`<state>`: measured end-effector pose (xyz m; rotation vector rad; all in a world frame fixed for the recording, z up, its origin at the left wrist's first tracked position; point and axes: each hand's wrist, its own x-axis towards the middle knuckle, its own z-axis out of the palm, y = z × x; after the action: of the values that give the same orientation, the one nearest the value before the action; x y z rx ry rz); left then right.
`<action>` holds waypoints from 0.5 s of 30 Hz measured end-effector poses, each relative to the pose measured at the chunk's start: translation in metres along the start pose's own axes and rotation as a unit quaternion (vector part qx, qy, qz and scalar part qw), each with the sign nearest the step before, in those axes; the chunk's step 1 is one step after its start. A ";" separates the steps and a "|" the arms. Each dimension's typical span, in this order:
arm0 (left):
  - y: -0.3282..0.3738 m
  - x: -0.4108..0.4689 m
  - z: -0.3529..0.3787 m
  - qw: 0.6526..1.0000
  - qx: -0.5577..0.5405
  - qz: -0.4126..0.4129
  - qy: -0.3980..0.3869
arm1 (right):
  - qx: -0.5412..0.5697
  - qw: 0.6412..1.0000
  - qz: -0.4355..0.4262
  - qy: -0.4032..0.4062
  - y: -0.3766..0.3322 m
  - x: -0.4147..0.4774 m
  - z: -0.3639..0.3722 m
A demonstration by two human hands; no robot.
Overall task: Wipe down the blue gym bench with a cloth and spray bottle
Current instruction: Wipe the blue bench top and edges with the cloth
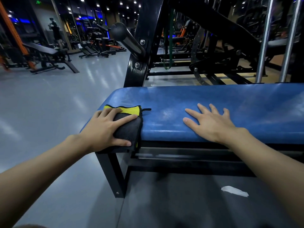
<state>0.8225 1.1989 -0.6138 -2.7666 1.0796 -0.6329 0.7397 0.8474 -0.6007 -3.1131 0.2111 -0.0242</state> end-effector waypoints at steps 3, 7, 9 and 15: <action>0.027 0.016 -0.004 1.000 0.000 0.012 -0.001 | 0.003 1.000 0.003 -0.001 -0.001 0.000 0.000; 0.074 0.041 -0.003 0.999 0.009 0.030 0.012 | 0.004 1.000 0.001 -0.005 -0.001 0.001 -0.003; 0.080 0.046 -0.003 0.999 0.004 0.036 0.015 | 0.002 1.000 -0.007 -0.016 0.000 0.001 -0.004; 0.058 0.041 -0.007 0.997 -0.010 0.073 -0.011 | -0.009 0.999 -0.053 -0.010 0.045 0.015 -0.022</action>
<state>0.8104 1.1285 -0.6073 -2.6726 1.2755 -0.5740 0.7483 0.8007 -0.5795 -3.1367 0.0475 0.0070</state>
